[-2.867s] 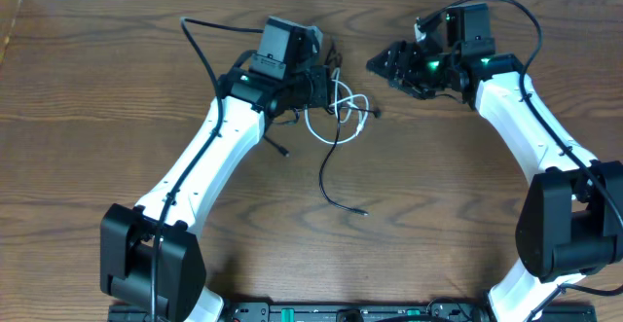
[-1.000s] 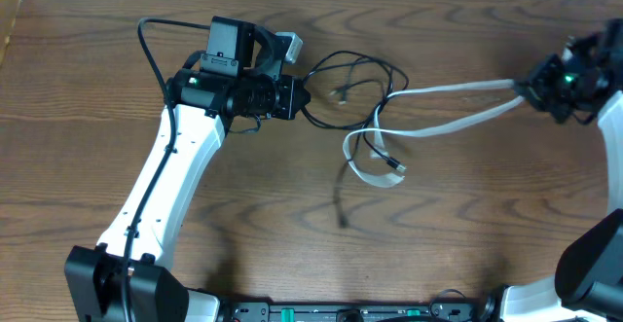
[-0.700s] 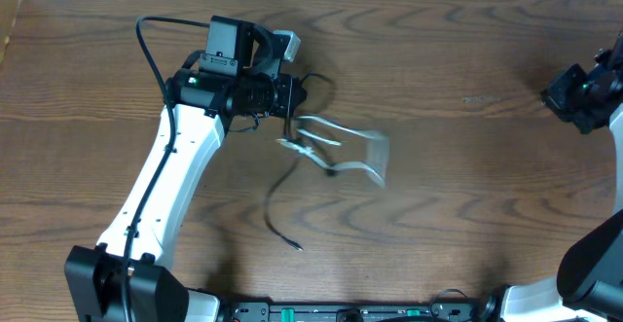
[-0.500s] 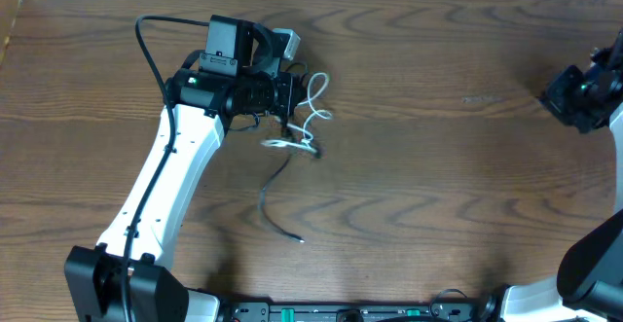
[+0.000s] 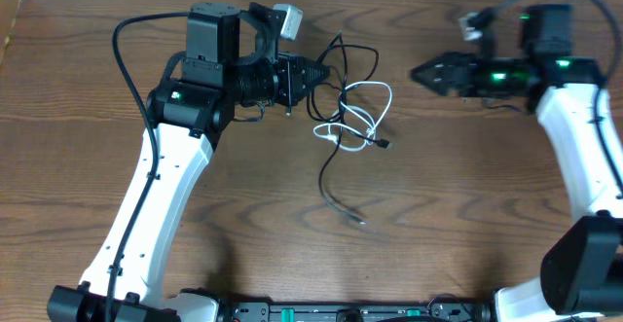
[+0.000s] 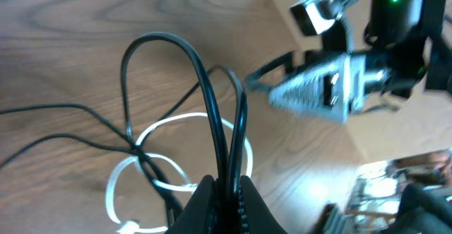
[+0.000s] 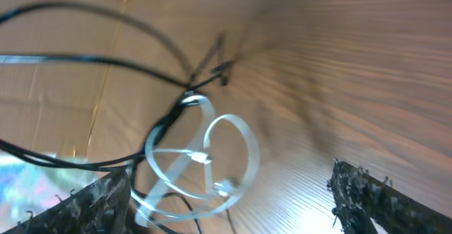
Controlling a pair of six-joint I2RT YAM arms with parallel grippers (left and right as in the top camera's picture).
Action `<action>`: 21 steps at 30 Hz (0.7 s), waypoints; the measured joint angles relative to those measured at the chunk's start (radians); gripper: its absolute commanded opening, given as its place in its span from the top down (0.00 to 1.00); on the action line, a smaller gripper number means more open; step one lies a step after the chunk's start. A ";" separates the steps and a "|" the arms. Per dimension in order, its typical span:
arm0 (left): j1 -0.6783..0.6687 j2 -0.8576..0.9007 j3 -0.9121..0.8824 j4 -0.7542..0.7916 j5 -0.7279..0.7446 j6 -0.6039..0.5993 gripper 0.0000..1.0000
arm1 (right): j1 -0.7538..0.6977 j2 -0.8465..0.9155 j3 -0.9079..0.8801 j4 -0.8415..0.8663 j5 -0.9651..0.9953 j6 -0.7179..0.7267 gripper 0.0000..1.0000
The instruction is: Untangle cables
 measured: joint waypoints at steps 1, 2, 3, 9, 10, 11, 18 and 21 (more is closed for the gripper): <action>0.000 0.000 0.000 0.003 0.003 -0.013 0.93 | 0.037 0.001 0.000 0.017 0.003 0.016 0.14; 0.000 0.000 0.000 0.002 0.005 -0.033 0.93 | 0.056 0.002 0.000 0.027 0.011 0.027 0.14; 0.000 0.000 0.000 0.002 0.006 -0.047 0.93 | 0.083 0.004 0.000 0.040 0.024 0.047 0.16; 0.000 0.000 0.000 0.003 0.012 -0.089 0.93 | 0.209 0.047 0.000 0.100 0.122 0.197 0.30; 0.000 0.000 0.000 0.003 0.012 -0.093 0.92 | 0.226 0.061 0.000 0.097 0.141 0.222 0.32; 0.000 0.000 0.000 0.003 0.012 -0.096 0.92 | 0.244 0.081 0.000 0.095 0.163 0.248 0.35; 0.006 0.000 0.000 0.004 0.012 -0.107 0.93 | 0.305 0.232 0.000 0.103 0.235 0.365 0.88; 0.036 0.000 0.000 0.004 0.019 -0.107 0.93 | 0.294 0.251 0.000 0.101 0.247 0.392 0.99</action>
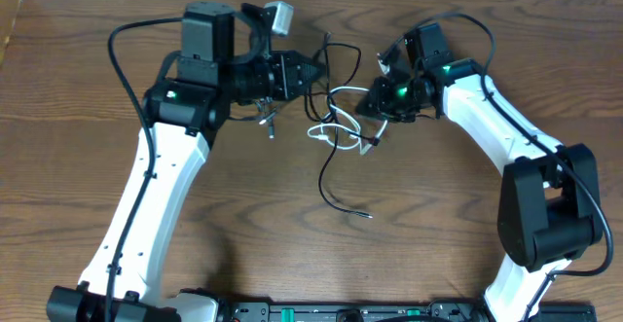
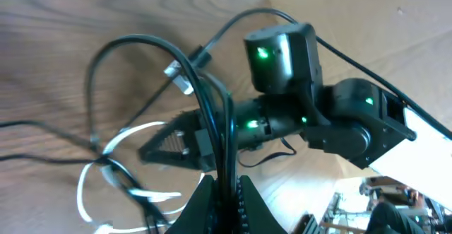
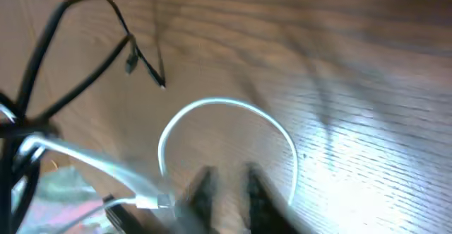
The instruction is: Untangle cables
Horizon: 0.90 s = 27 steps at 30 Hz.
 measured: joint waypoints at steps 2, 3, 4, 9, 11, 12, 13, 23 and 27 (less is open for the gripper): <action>0.035 0.000 0.000 0.000 0.005 0.000 0.93 | -0.021 -0.004 0.001 -0.005 -0.003 0.006 0.99; 0.061 0.000 0.000 -0.001 0.007 0.000 0.93 | -0.037 -0.006 0.001 -0.011 -0.003 0.009 0.99; 0.091 0.000 0.000 -0.002 0.009 0.000 0.93 | -0.056 -0.010 0.001 -0.021 -0.005 0.008 0.99; 0.224 0.000 0.000 -0.027 0.012 0.000 0.93 | -0.205 -0.072 0.002 -0.092 0.013 -0.015 0.99; 0.266 0.000 0.000 -0.039 0.014 0.000 0.93 | -0.285 -0.113 0.005 -0.143 0.052 -0.026 0.99; 0.285 0.000 0.000 -0.045 0.015 0.001 0.92 | -0.319 -0.127 0.006 -0.160 0.071 -0.032 0.99; 0.303 0.000 0.000 -0.051 0.016 0.002 0.93 | -0.359 -0.140 0.009 -0.182 0.105 -0.040 0.99; 0.424 0.000 0.000 -0.131 -0.029 0.054 0.93 | -0.686 -0.139 0.016 -0.268 0.404 -0.050 0.99; 0.434 0.000 0.000 -0.149 -0.085 0.058 0.93 | -0.750 -0.129 0.015 -0.269 0.395 -0.050 0.99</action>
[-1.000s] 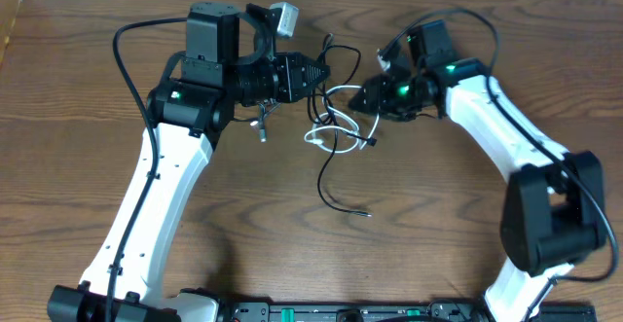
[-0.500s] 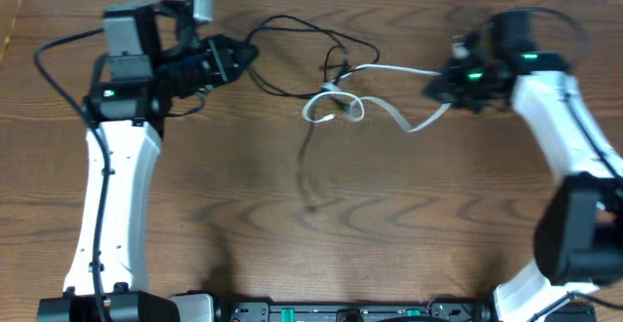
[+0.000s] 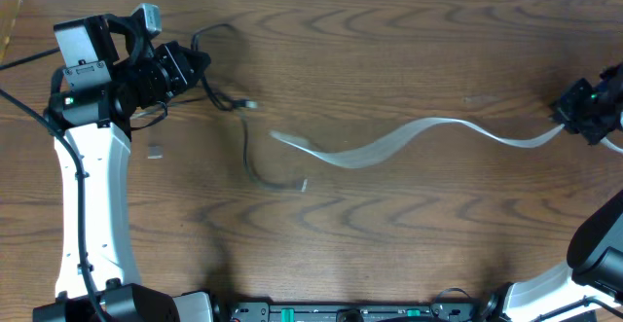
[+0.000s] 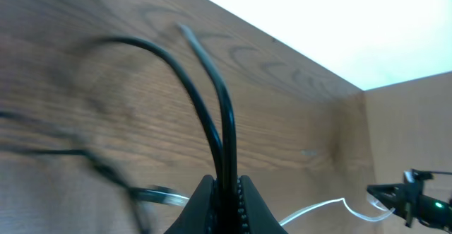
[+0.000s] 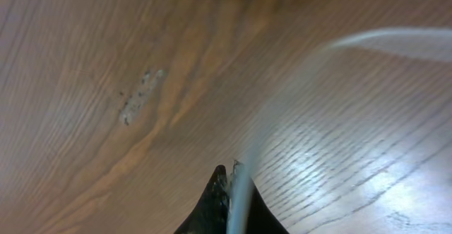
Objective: Untangle cables
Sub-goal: 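Pull the white flat cable far right and drop it at the table edge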
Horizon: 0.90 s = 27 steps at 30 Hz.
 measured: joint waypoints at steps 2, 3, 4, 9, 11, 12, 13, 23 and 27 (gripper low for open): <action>0.000 0.000 0.000 -0.004 -0.012 0.000 0.93 | -0.005 0.002 0.000 0.002 -0.016 -0.003 0.99; 0.000 0.000 0.000 -0.004 -0.017 0.001 0.93 | -0.005 0.002 0.000 0.004 -0.025 -0.005 0.99; 0.000 0.000 0.000 -0.005 -0.020 0.003 0.93 | -0.003 0.002 0.000 0.008 -0.035 -0.007 0.99; -0.011 0.000 0.000 -0.009 -0.033 0.003 0.93 | 0.009 0.003 0.000 0.113 -0.117 -0.009 0.99; -0.023 0.000 0.000 -0.014 -0.034 0.003 0.93 | 0.011 0.003 0.001 0.200 -0.180 -0.003 0.99; -0.031 0.000 0.000 -0.016 -0.034 0.003 0.92 | 0.011 0.004 0.003 0.242 -0.210 0.003 0.99; -0.043 0.000 0.000 -0.021 -0.034 0.004 0.93 | 0.012 0.004 0.006 0.279 -0.238 0.012 0.99; -0.250 0.000 0.000 -0.033 -0.037 0.030 0.93 | 0.013 0.016 0.335 0.310 -0.191 0.059 0.99; -0.336 0.000 0.000 -0.033 -0.037 0.037 0.93 | 0.013 0.018 0.483 0.344 -0.121 0.050 0.99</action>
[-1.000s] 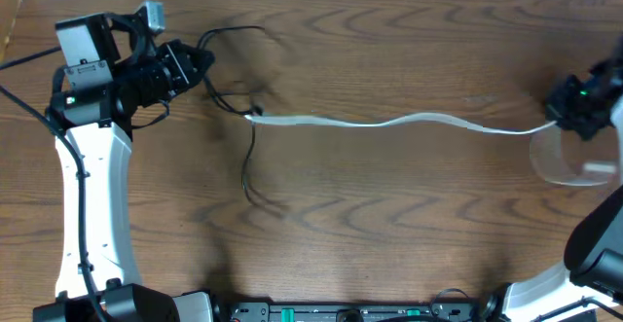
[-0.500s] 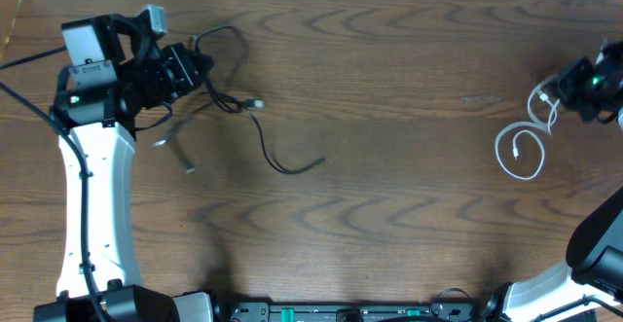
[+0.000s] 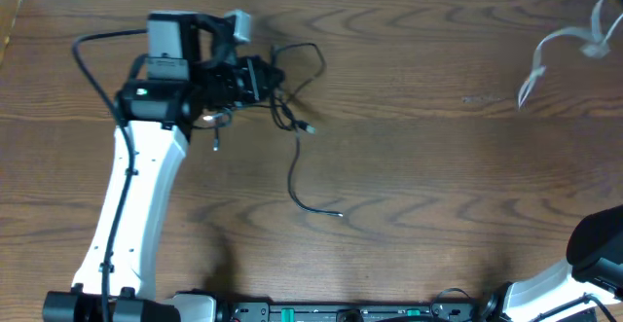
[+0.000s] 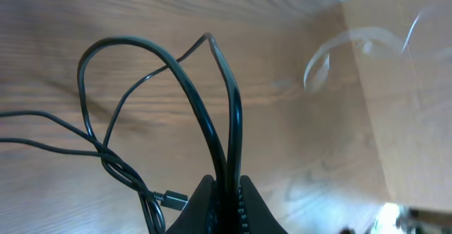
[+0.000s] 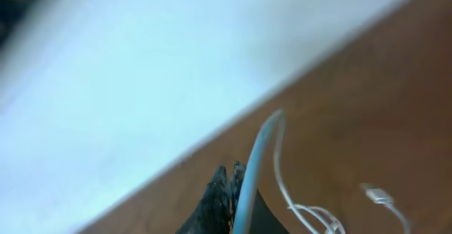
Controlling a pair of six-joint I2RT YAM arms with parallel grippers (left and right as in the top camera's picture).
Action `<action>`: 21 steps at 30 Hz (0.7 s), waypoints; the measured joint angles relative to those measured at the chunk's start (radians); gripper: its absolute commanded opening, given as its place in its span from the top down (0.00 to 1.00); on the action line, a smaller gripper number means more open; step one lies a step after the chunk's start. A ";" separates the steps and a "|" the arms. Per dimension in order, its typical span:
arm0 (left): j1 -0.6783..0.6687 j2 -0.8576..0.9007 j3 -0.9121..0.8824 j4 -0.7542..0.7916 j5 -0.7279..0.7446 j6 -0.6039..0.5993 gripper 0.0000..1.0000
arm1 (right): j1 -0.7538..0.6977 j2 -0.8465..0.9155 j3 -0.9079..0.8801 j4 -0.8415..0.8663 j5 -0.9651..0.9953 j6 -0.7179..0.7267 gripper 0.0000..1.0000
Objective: Untangle cables
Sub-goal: 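Pull the white flat cable far right and drop it at the table edge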
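The black cable [image 3: 291, 171] loops beside my left gripper [image 3: 261, 77] and trails down across the table to a plug end. In the left wrist view my left gripper [image 4: 227, 191] is shut on a doubled bend of the black cable [image 4: 205, 121]. The white cable [image 3: 562, 38] hangs at the far right top corner, apart from the black one. In the right wrist view my right gripper [image 5: 233, 191] is shut on the white cable [image 5: 261, 145], lifted high and tilted toward the wall. The right gripper itself is out of the overhead view.
The brown wooden table [image 3: 438, 166] fills the overhead view. Its white back edge runs along the top. A cardboard wall stands at the right side [image 4: 409, 121]. The right arm's base [image 3: 596, 254] sits at the bottom right.
My left gripper has moved right with the black cable, from the far left to the upper left-middle. The white cable, then stretched across the table, now hangs bunched at the top right corner.
My left gripper held the black cable in a tangle with the white one at the table's middle, the right gripper open nearby. Then the right gripper was at the tangle. Then both arms were far apart, the white cable stretched out. Now the cables lie apart.
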 measured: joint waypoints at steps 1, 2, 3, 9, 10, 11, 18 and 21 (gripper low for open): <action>-0.022 0.000 0.000 0.000 0.000 0.002 0.93 | 0.000 0.003 0.027 0.027 0.015 -0.005 0.99; -0.042 0.000 0.000 0.000 0.000 0.005 0.93 | 0.000 0.006 0.044 0.055 0.027 -0.008 0.99; -0.064 0.000 0.000 0.000 -0.001 0.008 0.92 | 0.000 0.008 0.051 0.084 0.039 -0.011 0.99; -0.160 0.000 0.000 0.001 -0.011 0.011 0.93 | 0.004 0.105 0.063 0.199 0.111 -0.017 0.89; -0.174 0.000 0.000 0.001 -0.017 0.011 0.93 | 0.005 0.142 0.063 0.210 0.124 -0.018 0.68; -0.187 0.000 0.000 0.001 -0.022 0.011 0.92 | 0.006 0.173 0.064 0.211 0.131 -0.019 0.17; -0.227 0.000 0.000 0.002 -0.034 0.012 0.93 | 0.005 0.377 0.040 -0.011 0.148 -0.038 0.01; -0.227 0.000 0.000 0.005 -0.051 0.012 0.92 | 0.003 0.362 0.040 -0.013 0.077 -0.063 0.01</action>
